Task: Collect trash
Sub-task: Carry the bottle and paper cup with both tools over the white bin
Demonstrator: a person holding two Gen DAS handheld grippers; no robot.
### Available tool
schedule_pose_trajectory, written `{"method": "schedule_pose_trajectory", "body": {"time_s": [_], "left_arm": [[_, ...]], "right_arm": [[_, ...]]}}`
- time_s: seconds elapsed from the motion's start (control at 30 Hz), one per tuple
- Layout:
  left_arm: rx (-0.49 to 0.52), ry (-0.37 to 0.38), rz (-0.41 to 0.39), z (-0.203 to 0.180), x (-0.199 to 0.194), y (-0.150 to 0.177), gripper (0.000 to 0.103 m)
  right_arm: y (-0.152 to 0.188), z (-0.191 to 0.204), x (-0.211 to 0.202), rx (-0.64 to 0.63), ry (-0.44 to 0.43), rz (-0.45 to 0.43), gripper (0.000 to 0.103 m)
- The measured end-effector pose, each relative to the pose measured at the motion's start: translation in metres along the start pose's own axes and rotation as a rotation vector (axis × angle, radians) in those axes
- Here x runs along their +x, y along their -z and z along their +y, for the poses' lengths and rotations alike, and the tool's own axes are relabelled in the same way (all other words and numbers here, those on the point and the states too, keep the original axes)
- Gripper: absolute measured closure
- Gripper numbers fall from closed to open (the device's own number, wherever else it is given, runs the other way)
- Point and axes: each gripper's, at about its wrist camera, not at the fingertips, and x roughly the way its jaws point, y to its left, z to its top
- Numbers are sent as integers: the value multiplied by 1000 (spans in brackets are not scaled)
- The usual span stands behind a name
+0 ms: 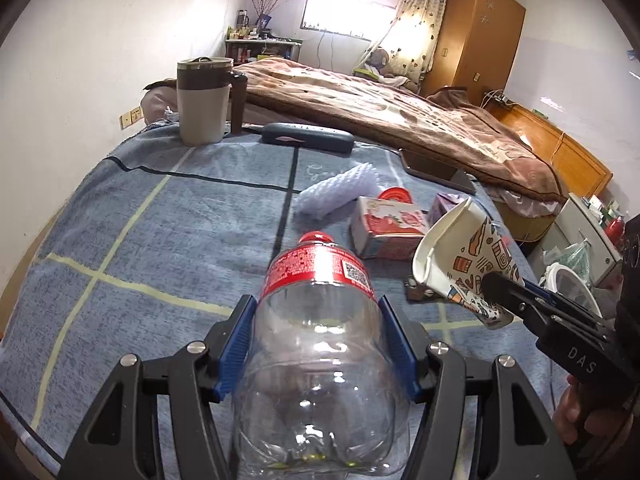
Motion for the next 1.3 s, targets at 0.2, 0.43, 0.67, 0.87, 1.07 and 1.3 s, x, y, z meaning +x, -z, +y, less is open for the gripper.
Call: {"method": "schedule_pose_trajectory", "body": {"time_s": [0.2, 0.43, 0.67, 0.87, 1.07, 1.3], "left_arm": [[63, 12, -41, -29, -13, -1, 39], [136, 49, -73, -69, -22, -4, 39], [213, 110, -89, -117, -23, -8, 39], [267, 175, -92, -160, -19, -10, 39], [326, 251, -85, -208, -13, -5, 39], [396, 326, -63, -264, -7, 2, 39]], "right_arm": [[2, -15, -24, 28, 17, -48, 71], [5, -42, -54, 85, 60, -99, 71], [8, -70, -89, 116, 146, -163, 71], [11, -96, -114, 148, 222, -203, 71], [18, -127, -143, 206, 286, -238, 71], [30, -160, -163, 272, 378, -250, 71]]}}
